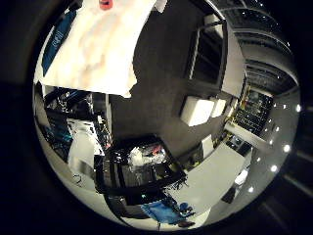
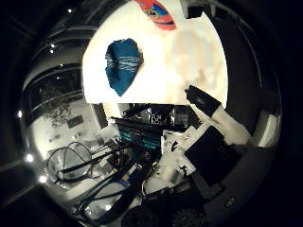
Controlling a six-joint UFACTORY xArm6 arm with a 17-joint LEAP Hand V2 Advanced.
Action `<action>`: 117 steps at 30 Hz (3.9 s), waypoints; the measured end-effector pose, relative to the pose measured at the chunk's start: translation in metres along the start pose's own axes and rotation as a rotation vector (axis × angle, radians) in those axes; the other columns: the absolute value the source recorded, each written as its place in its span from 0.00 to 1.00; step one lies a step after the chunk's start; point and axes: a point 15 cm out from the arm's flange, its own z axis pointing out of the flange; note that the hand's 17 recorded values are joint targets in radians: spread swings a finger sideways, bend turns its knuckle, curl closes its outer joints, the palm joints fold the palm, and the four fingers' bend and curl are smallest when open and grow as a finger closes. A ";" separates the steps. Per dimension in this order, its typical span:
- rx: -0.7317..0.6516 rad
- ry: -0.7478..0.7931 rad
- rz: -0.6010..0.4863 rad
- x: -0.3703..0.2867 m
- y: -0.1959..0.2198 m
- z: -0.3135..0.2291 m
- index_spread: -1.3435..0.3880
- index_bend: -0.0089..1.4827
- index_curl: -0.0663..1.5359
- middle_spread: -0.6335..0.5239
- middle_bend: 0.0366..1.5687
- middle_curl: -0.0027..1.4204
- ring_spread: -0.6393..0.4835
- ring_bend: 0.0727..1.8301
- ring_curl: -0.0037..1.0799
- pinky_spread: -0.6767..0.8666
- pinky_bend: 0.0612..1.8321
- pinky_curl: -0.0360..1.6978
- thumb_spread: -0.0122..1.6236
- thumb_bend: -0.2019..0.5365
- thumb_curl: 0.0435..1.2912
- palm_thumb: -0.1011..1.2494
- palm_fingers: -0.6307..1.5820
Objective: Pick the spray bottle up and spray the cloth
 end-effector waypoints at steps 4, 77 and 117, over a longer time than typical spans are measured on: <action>0.023 -0.043 0.024 -0.009 -0.007 -0.001 0.59 0.13 0.27 0.51 0.14 0.29 0.66 0.10 0.24 0.65 0.08 0.17 0.65 0.25 0.28 0.76 0.46; 0.474 -0.900 0.262 -0.012 -0.232 0.094 0.68 0.10 0.18 0.72 0.13 0.25 0.76 0.15 0.25 0.65 0.17 0.21 0.64 0.24 0.21 0.45 0.29; 0.482 -1.267 0.164 -0.112 -0.333 0.083 0.66 0.63 0.46 0.50 0.71 0.45 0.44 0.68 0.50 0.26 0.62 0.34 0.58 0.26 0.36 0.83 0.89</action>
